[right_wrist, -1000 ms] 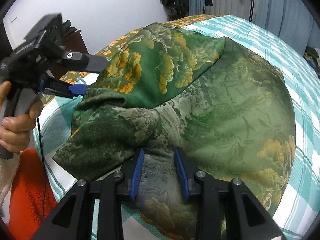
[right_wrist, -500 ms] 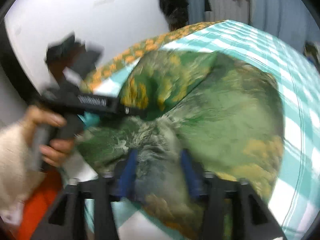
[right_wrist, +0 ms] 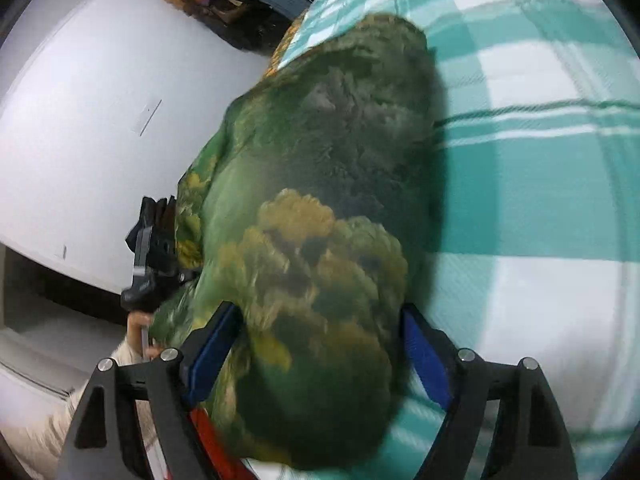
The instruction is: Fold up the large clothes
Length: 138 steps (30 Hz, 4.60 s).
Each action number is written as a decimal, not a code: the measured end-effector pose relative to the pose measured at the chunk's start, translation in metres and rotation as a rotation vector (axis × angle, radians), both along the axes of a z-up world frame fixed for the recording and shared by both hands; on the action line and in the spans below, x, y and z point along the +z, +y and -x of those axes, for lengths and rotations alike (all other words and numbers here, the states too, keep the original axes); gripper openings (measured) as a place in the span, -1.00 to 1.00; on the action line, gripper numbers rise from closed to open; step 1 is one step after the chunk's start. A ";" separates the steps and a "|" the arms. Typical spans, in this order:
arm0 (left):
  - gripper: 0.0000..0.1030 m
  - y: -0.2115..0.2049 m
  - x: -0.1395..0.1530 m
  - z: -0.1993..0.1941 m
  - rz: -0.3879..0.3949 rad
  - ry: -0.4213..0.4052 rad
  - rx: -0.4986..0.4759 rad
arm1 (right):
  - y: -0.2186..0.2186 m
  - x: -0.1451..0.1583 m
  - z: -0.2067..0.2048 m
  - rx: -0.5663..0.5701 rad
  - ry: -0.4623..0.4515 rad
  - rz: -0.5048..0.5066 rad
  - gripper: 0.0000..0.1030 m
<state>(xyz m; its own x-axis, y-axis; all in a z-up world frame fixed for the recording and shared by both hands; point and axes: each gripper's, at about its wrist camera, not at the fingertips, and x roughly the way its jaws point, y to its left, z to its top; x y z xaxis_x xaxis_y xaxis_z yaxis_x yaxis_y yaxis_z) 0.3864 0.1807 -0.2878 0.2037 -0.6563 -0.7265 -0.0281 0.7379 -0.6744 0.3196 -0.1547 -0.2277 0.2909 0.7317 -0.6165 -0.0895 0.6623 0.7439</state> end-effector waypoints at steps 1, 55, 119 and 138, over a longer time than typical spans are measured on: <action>1.00 0.000 -0.001 -0.002 0.001 0.005 0.010 | 0.005 -0.005 -0.004 -0.005 0.008 0.008 0.66; 0.99 -0.126 0.210 0.094 -0.671 -0.696 0.257 | 0.017 0.206 0.091 -0.298 -0.563 0.906 0.82; 0.99 -0.174 0.247 0.185 -0.769 -0.593 0.279 | 0.033 0.230 0.170 -0.240 -0.476 0.864 0.99; 0.99 -0.174 0.250 0.187 -0.794 -0.598 0.280 | 0.036 0.230 0.172 -0.221 -0.470 0.878 0.99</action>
<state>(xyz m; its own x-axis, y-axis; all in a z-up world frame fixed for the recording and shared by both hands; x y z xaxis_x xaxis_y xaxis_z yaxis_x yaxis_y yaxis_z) 0.1995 0.0062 -0.0374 0.7455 0.0950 -0.6597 -0.0877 0.9952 0.0441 0.1472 -0.1184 0.0025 0.7157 -0.0233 -0.6980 -0.0566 0.9942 -0.0912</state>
